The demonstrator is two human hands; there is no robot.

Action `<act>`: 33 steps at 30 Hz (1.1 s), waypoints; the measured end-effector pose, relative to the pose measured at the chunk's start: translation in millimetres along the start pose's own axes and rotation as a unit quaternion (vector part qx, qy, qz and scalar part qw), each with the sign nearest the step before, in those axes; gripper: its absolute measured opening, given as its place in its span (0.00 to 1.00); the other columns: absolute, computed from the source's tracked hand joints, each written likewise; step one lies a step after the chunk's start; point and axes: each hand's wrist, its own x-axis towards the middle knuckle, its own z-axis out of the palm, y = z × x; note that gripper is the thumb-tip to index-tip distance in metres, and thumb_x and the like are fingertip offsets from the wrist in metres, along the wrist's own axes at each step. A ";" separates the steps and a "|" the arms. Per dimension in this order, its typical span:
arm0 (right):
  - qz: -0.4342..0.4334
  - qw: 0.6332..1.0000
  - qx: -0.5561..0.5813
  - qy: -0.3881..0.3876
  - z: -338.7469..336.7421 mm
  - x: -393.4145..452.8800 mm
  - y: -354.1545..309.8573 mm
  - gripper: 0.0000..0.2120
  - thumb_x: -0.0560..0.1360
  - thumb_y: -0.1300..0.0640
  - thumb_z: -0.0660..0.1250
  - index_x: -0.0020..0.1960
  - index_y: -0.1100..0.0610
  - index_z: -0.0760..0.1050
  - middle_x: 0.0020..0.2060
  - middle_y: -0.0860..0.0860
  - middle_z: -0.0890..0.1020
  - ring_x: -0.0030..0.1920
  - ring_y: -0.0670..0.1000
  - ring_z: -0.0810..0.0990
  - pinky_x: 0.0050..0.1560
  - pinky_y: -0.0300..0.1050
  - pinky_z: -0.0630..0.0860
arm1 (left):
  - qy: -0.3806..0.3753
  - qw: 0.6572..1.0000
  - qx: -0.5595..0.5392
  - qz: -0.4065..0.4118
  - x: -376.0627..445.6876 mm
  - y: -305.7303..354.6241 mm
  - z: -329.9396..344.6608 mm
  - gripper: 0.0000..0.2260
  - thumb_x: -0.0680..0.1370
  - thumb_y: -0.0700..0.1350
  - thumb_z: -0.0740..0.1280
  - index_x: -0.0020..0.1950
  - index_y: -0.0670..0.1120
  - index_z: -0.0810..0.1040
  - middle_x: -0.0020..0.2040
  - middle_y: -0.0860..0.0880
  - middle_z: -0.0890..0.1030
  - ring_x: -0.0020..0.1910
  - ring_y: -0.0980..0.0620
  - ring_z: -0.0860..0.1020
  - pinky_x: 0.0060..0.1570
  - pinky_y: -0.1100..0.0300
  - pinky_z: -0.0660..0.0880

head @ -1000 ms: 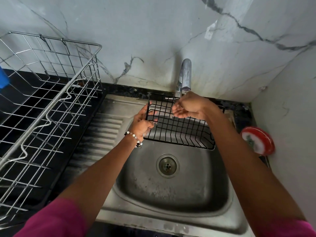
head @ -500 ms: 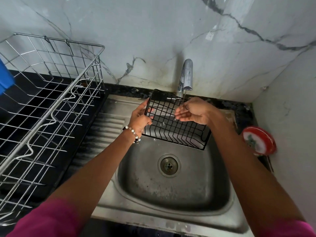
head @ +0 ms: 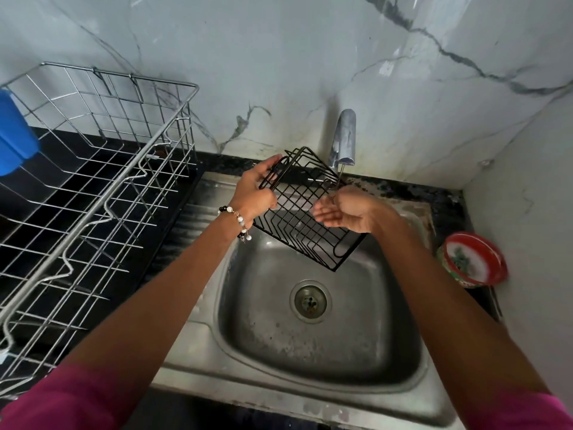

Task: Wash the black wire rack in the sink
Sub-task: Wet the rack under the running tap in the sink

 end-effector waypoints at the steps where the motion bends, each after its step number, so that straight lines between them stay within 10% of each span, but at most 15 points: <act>1: 0.007 1.000 -0.019 0.016 0.5 2.0 2.9 0.13 0.79 0.66 0.58 0.59 0.69 0.75 0.56 0.63 0.81 0.55 0.58 0.81 0.60 0.53 0.77 | 0.002 1.000 0.009 0.004 0.3 2.3 -1.3 0.44 0.64 0.21 0.61 0.71 0.58 0.71 0.68 0.45 0.72 0.61 0.51 0.73 0.34 0.67 0.76; 6: -0.019 0.988 0.155 0.023 -2.8 2.0 6.6 0.14 0.81 0.62 0.57 0.60 0.68 0.75 0.55 0.63 0.81 0.56 0.59 0.81 0.54 0.49 0.79 | -0.002 1.000 0.013 0.009 0.6 6.2 -6.5 0.44 0.63 0.20 0.60 0.70 0.58 0.71 0.66 0.43 0.72 0.58 0.51 0.74 0.33 0.65 0.77; 18: 0.001 0.990 0.135 0.047 -3.0 1.1 10.6 0.12 0.80 0.65 0.56 0.57 0.69 0.75 0.57 0.64 0.80 0.54 0.58 0.81 0.55 0.49 0.78 | 0.031 0.997 0.007 -0.072 -0.2 3.7 1.7 0.39 0.65 0.23 0.64 0.71 0.54 0.72 0.55 0.42 0.78 0.38 0.55 0.74 0.29 0.67 0.73; 33: -0.045 0.997 -0.045 -0.042 6.6 -11.1 -2.9 0.14 0.80 0.67 0.55 0.61 0.72 0.73 0.55 0.63 0.81 0.58 0.59 0.81 0.62 0.54 0.75 | 0.004 0.998 -0.034 0.051 -12.9 -21.0 -6.4 0.45 0.62 0.20 0.61 0.71 0.58 0.70 0.66 0.51 0.72 0.61 0.57 0.74 0.38 0.53 0.78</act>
